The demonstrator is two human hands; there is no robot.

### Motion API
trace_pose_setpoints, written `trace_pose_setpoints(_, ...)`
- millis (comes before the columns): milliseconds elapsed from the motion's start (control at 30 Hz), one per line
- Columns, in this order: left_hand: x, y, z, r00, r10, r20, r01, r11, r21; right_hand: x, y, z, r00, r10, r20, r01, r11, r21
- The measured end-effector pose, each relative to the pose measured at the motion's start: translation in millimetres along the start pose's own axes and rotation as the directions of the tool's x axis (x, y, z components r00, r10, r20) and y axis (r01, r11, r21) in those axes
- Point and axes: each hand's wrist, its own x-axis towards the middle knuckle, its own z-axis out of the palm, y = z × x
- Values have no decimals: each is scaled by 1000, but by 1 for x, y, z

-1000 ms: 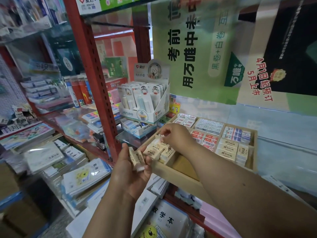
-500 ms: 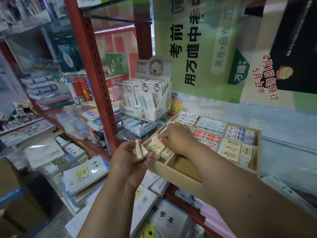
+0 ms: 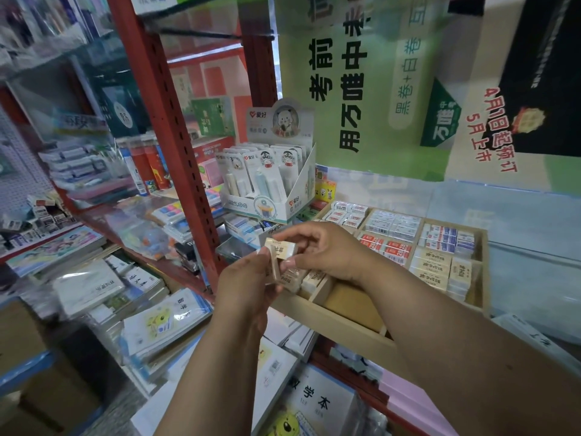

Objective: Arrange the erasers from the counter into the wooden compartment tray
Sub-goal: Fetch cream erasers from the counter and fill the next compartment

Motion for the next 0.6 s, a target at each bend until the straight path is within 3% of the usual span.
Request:
trace_pose_setpoints(200, 2, 1, -2, 1000, -14, 11, 14, 998, 67, -1, -1, 1, 1000, 11, -17, -9, 995, 98)
trace_pose_setpoints(333, 1, 1, -3, 1000, -6, 18, 6, 1000, 22, 3, -3, 0, 974, 18, -227, 17, 988, 151)
trace_pose_setpoints(433, 3, -1, -8, 994, -11, -109, 2, 997, -81, 3, 0, -2, 929, -40, -369, 17, 998, -66)
trace_pose_setpoints(600, 3, -4, -9, 980, -29, -195, 4, 992, -124, 6, 7, 3, 976, -144, -165, 46, 871, -488)
